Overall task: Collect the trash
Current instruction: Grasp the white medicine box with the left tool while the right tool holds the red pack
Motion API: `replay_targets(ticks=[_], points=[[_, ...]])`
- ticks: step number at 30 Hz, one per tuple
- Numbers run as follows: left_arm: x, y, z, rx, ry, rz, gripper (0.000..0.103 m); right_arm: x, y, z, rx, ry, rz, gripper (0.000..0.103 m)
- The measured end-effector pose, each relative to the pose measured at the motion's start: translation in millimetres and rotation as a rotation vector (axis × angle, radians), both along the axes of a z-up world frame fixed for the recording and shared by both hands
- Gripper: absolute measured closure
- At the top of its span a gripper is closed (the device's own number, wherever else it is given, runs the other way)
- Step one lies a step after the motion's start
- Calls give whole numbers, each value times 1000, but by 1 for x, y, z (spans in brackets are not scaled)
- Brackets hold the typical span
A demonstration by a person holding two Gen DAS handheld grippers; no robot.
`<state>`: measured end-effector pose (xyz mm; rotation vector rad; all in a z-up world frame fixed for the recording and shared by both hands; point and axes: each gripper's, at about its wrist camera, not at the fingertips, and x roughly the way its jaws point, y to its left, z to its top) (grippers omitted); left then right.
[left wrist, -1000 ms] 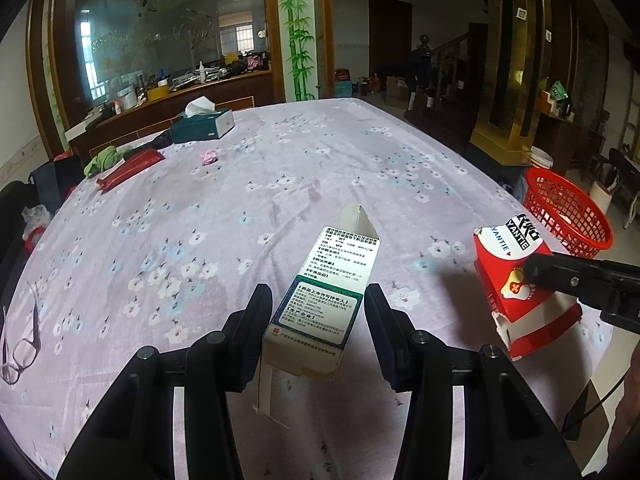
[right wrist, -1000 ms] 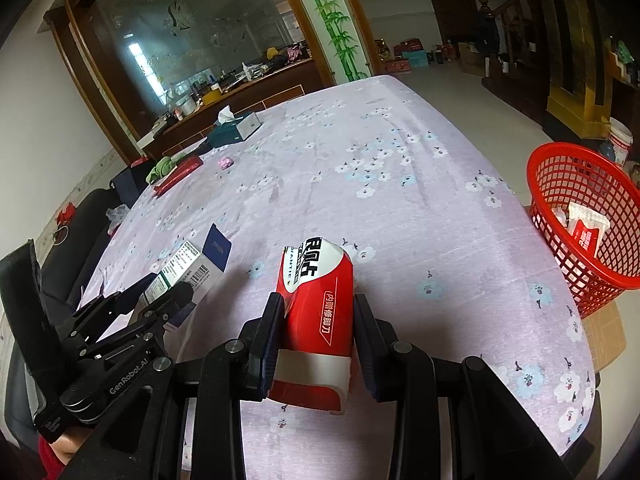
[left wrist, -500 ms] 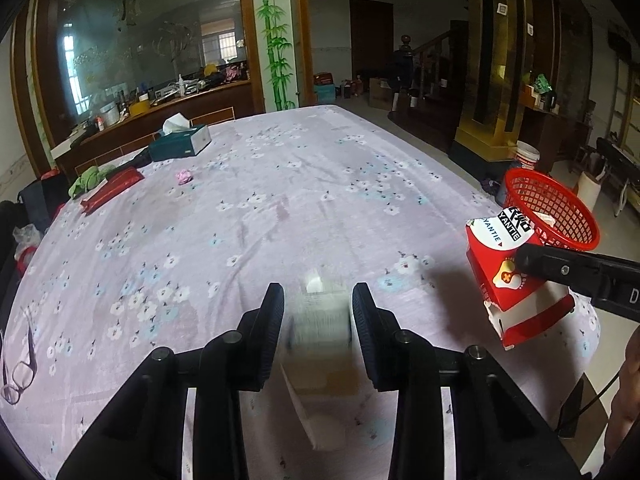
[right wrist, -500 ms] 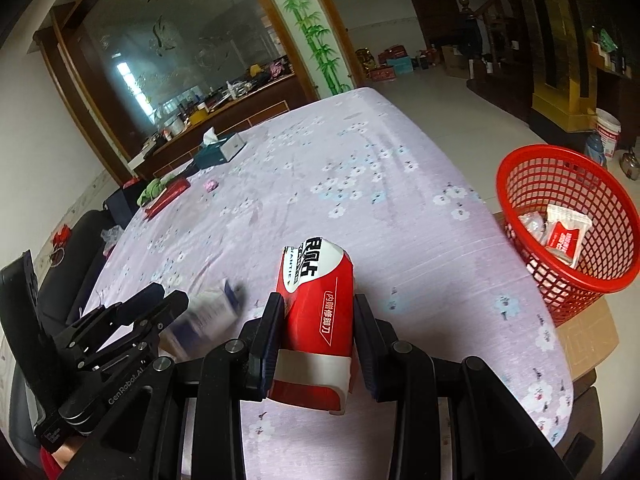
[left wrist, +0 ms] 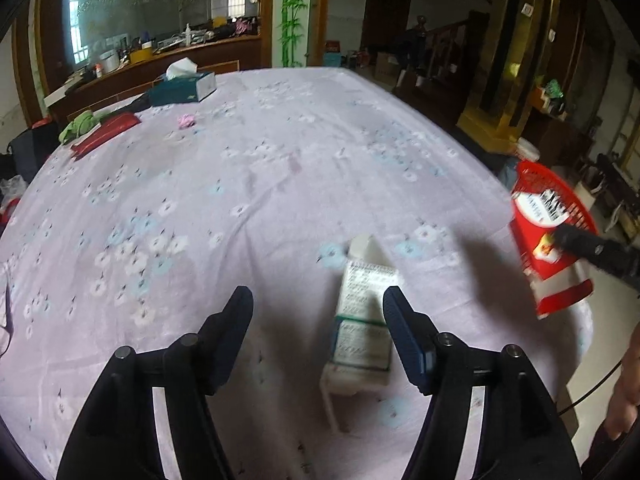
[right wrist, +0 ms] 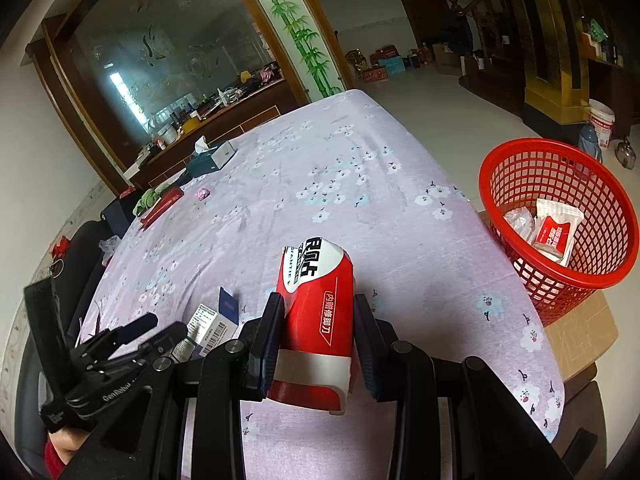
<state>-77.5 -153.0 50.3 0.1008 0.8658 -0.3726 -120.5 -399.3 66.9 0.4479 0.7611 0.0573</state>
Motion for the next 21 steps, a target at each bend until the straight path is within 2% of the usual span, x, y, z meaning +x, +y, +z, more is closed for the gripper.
replay_targets(ticks=[6, 11, 12, 13, 16, 18, 21], points=[[-6, -10, -9, 0, 17, -52, 37, 0, 0, -2, 2, 6, 3, 66], [-12, -31, -22, 76, 16, -90, 37, -1, -1, -5, 7, 8, 6, 66], [-12, -33, -26, 77, 22, -93, 39, 0, -2, -5, 8, 8, 7, 66], [-12, -34, -30, 74, 32, -98, 48, -1, -1, -6, 7, 8, 6, 66], [-11, -36, -35, 72, 39, -92, 64, -1, -2, -6, 9, 8, 8, 66], [-10, -36, -34, 72, 40, -93, 70, -2, -2, -5, 7, 5, 8, 66], [-12, -36, -31, 76, 14, -81, 70, -3, -1, -6, 7, 3, 10, 66]])
